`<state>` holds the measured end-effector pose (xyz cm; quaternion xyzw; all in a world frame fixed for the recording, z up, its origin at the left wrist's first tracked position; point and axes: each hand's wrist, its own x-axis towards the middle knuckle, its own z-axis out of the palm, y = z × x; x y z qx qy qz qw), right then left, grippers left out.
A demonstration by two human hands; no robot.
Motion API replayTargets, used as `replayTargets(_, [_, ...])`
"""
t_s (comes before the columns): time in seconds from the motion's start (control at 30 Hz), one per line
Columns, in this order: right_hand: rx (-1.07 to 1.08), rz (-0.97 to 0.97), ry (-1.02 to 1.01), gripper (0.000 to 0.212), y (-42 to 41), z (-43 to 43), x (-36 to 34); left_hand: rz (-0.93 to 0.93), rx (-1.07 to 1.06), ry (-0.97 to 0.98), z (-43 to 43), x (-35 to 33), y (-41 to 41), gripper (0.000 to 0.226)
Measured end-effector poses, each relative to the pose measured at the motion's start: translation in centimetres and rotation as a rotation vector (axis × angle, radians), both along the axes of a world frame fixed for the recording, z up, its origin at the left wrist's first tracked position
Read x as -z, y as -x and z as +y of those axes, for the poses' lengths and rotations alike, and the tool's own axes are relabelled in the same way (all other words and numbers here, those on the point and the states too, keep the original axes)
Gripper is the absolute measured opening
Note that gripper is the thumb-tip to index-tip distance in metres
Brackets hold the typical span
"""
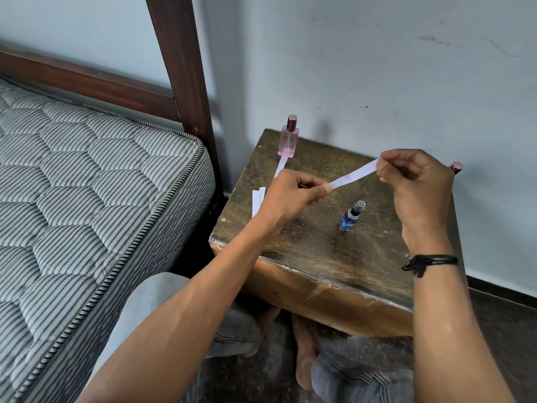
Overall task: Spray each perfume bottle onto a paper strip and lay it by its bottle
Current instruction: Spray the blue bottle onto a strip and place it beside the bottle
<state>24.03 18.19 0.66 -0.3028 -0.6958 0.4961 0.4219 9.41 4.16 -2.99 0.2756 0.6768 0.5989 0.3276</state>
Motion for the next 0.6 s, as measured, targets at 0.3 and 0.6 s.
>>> replayTargets(0.3, [-0.063,-0.044,0.062,0.026,1.7,3.2,1.1,0.358,0.054,0.244,1.8,0.8,0.1,0.012])
replayTargets(0.6, [-0.154,-0.337,0.130,0.029,3.1,6.4,6.8,0.632,0.066,0.378,1.8,2.1,-0.6,0.015])
